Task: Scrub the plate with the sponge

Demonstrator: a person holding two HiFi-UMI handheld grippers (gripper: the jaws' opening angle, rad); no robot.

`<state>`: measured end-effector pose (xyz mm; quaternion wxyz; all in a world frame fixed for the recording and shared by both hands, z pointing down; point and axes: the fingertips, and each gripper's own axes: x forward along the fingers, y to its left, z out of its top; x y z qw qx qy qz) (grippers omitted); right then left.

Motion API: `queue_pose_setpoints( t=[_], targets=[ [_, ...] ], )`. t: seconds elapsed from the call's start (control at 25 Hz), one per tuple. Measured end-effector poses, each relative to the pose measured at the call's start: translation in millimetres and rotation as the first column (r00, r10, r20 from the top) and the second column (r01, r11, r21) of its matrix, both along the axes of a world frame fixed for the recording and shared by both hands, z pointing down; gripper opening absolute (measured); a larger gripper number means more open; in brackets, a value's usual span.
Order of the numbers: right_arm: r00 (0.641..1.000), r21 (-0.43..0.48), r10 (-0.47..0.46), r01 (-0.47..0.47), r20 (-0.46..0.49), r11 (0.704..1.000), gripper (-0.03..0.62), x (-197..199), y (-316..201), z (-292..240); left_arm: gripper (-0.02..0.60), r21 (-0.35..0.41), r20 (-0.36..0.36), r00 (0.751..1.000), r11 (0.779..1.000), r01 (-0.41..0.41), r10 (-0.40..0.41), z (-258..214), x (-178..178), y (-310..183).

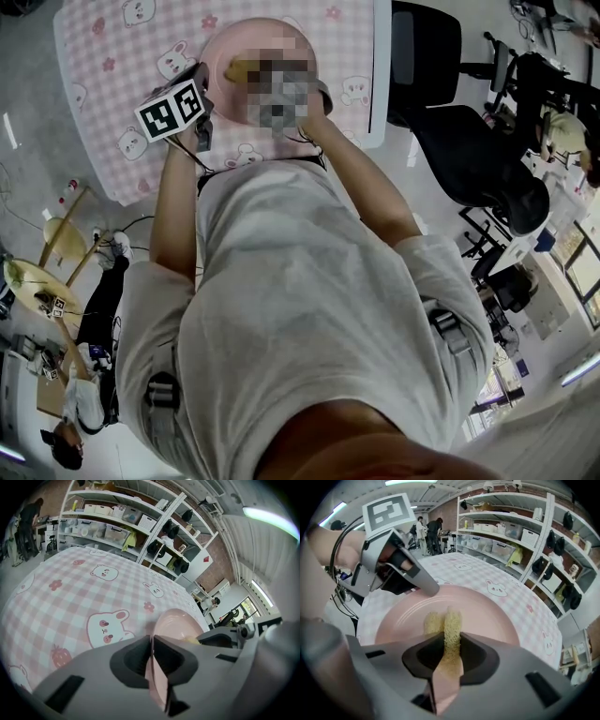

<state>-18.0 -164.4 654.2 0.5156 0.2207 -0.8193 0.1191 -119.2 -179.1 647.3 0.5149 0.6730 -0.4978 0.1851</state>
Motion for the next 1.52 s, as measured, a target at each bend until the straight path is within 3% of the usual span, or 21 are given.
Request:
queue_pose_setpoints(
  t=[0.44,0.8,1.0,1.2,1.24,1.28,1.32,1.52],
  targets=[
    [0.989,-0.17,-0.136,0.145,0.061,0.975,0.091,-28,75,7,0.037,-0.007,-0.004,1.0,1.0,-0.002,0.002,5,0,-5],
    [0.977,-0.243,-0.174,0.199,0.122,0.949,0.091,-19,95,-2,0.038,-0.002,-0.011,1.0,1.0,-0.005,0.005,7,2,-8],
    [0.981,-0.198,-0.054,0.092,0.188,0.976,0.091,0,71,-22,0.038,0.029,0.004,0.999,0.999,-0.044,0.044,1,3,-27],
    [0.954,-0.138,0.143,-0.109,0.262,0.984,0.092,46,43,-33,0.052,0.061,0.058,0.991,0.99,-0.123,0.12,10,19,-44],
    [0.949,-0.133,0.176,-0.145,0.263,0.98,0.092,56,38,-34,0.077,0.064,0.067,0.988,0.988,-0.141,0.137,8,22,-48],
    [0.944,-0.128,0.203,-0.175,0.26,0.976,0.092,65,34,-35,0.155,0.065,0.072,0.986,0.986,-0.154,0.149,6,24,-51],
    [0.94,-0.123,0.225,-0.199,0.257,0.972,0.092,74,32,-37,0.189,0.065,0.077,0.985,0.985,-0.16,0.155,3,25,-53],
    [0.894,-0.119,0.326,-0.304,0.307,0.945,0.092,99,28,-51,0.224,0.091,0.129,0.981,0.983,-0.157,0.145,-21,14,-45]
  ],
)
